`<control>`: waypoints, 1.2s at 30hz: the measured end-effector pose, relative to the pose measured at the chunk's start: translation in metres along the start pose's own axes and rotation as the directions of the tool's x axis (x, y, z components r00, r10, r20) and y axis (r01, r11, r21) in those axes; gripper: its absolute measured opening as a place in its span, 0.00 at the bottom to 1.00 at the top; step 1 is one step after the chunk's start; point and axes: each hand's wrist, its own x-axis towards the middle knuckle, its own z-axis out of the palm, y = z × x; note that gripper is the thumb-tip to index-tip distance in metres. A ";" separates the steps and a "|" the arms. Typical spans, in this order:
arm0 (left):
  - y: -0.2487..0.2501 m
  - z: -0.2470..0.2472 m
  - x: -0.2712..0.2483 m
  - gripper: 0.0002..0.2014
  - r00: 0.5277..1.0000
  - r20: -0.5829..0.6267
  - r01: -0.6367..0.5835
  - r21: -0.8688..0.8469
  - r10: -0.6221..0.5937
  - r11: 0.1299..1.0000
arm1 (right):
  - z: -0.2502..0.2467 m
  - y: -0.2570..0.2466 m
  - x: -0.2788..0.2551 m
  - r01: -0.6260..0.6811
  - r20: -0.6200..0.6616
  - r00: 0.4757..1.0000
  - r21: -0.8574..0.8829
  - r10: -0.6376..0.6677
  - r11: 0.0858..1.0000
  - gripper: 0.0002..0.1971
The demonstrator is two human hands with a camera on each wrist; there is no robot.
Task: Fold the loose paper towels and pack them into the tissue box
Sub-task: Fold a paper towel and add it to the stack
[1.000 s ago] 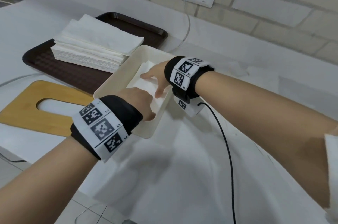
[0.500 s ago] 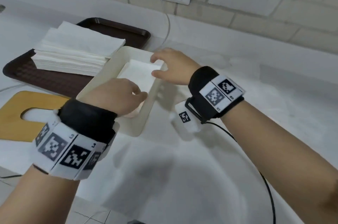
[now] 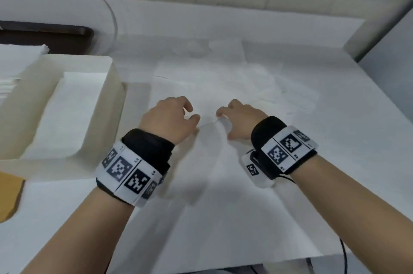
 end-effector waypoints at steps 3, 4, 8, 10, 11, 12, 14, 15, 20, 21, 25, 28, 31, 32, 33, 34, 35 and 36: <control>0.007 0.007 0.014 0.19 0.994 0.113 0.007 0.088 -0.017 0.996 | -0.004 -0.001 0.005 0.049 -0.080 0.995 -0.029 -0.052 0.998 0.28; 0.009 0.009 0.018 0.21 0.990 0.137 0.002 0.101 -0.016 0.995 | -0.005 -0.002 0.008 0.078 -0.093 0.992 -0.048 -0.083 0.996 0.27; 0.015 0.013 0.032 0.28 0.981 0.193 -0.018 0.131 -0.007 0.991 | -0.010 -0.003 0.022 0.122 -0.154 0.981 0.014 -0.119 0.992 0.22; 0.015 0.011 0.038 0.30 0.985 0.172 -0.023 0.115 0.003 0.993 | -0.016 0.000 0.027 0.111 -0.282 0.956 0.080 -0.085 0.991 0.19; 0.014 0.008 0.040 0.30 0.987 0.163 -0.018 0.097 0.002 0.995 | -0.020 0.002 0.029 0.121 -0.355 0.932 0.119 -0.072 0.986 0.16; 0.013 0.006 0.042 0.29 0.989 0.149 -0.019 0.086 0.006 0.996 | -0.024 0.004 0.029 0.141 -0.424 0.904 0.167 -0.058 0.976 0.14; 0.013 0.001 0.047 0.21 0.995 0.101 -0.034 0.074 0.026 0.997 | -0.031 0.006 0.026 0.198 -0.525 0.851 0.300 -0.012 0.933 0.11; 0.012 0.000 0.049 0.12 0.998 0.036 -0.061 0.067 0.059 0.996 | -0.035 0.007 0.023 0.231 -0.562 0.827 0.376 0.023 0.897 0.10; 0.018 -0.018 0.054 0.05 0.910 -0.385 -0.270 -0.266 0.154 0.925 | -0.048 0.016 0.012 0.358 -0.689 0.689 0.594 0.226 0.720 0.05; 0.018 -0.023 0.056 0.05 0.890 -0.432 -0.307 -0.337 0.143 0.890 | -0.050 0.016 0.010 0.379 -0.698 0.670 0.615 0.253 0.692 0.04; 0.015 -0.034 0.062 0.09 0.856 -0.509 -0.416 -0.570 0.093 0.709 | -0.058 0.021 0.006 0.448 -0.695 0.621 0.693 0.361 0.565 0.08; 0.010 -0.033 0.065 0.11 0.901 -0.428 -0.393 -0.725 0.078 0.566 | -0.060 0.026 0.005 0.485 -0.617 0.628 0.787 0.474 0.382 0.12; 0.009 -0.024 0.069 0.11 0.952 -0.280 -0.303 -0.790 0.126 0.533 | -0.060 0.026 0.005 0.471 -0.528 0.647 0.844 0.550 0.256 0.11; 0.010 -0.020 0.069 0.10 0.963 -0.221 -0.268 -0.806 0.152 0.528 | -0.059 0.025 0.005 0.463 -0.504 0.649 0.856 0.570 0.230 0.11; 0.013 -0.017 0.070 0.09 0.969 -0.169 -0.240 -0.819 0.181 0.522 | -0.058 0.023 0.006 0.454 -0.482 0.651 0.866 0.586 0.209 0.11; 0.016 -0.013 0.069 0.07 0.971 -0.129 -0.218 -0.822 0.202 0.525 | -0.057 0.021 0.006 0.444 -0.464 0.652 0.875 0.599 0.195 0.11; 0.019 -0.010 0.070 0.07 0.970 -0.111 -0.214 -0.815 0.218 0.539 | -0.057 0.018 0.007 0.434 -0.451 0.658 0.882 0.604 0.185 0.11; 0.022 -0.007 0.070 0.07 0.968 -0.113 -0.223 -0.799 0.225 0.558 | -0.055 0.016 0.007 0.426 -0.444 0.669 0.886 0.597 0.182 0.11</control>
